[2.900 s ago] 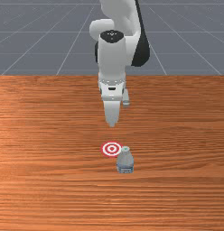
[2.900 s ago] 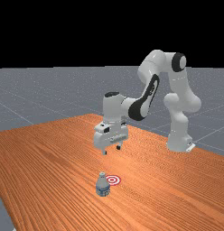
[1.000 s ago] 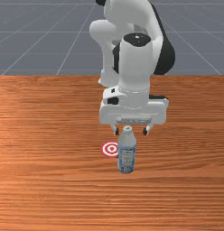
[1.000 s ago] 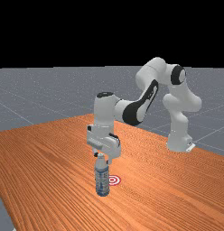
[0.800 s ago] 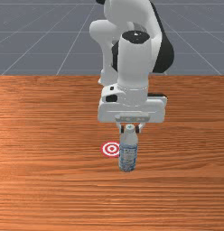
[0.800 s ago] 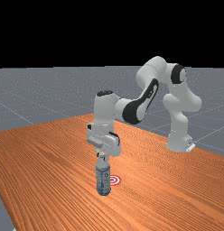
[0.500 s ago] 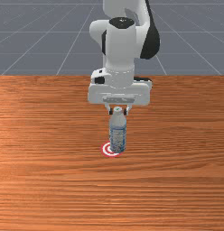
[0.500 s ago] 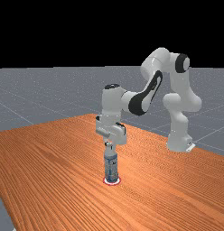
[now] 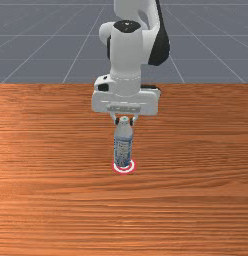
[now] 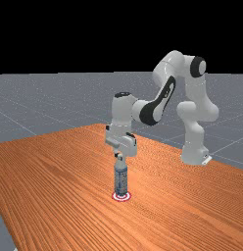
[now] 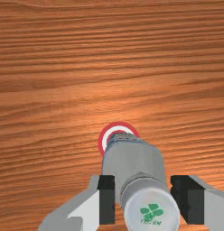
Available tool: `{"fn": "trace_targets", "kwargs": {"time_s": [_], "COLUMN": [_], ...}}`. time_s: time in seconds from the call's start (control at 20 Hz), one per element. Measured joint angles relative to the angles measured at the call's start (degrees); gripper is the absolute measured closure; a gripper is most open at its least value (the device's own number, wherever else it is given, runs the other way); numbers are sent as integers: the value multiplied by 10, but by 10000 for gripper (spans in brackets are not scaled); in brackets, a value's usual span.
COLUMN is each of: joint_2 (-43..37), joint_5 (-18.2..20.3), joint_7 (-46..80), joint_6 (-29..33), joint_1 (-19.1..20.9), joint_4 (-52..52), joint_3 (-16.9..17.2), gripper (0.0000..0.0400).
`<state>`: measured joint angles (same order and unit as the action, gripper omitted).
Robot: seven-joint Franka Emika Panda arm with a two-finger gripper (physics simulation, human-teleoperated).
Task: Pick up the bottle and put it on the marker
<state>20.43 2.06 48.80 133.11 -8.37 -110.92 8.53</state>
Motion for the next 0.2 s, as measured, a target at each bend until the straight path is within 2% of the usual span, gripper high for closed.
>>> {"fn": "trace_targets", "kwargs": {"time_s": [0.15, 0.2], "joint_2": [-48, -56], "joint_5": [-2, -3], "joint_7": [1, 0], "joint_6": [-3, -1], "joint_1": [-2, -3], "joint_4": [-55, -69], "joint_3": [1, 0], "gripper": [224, 136]}}
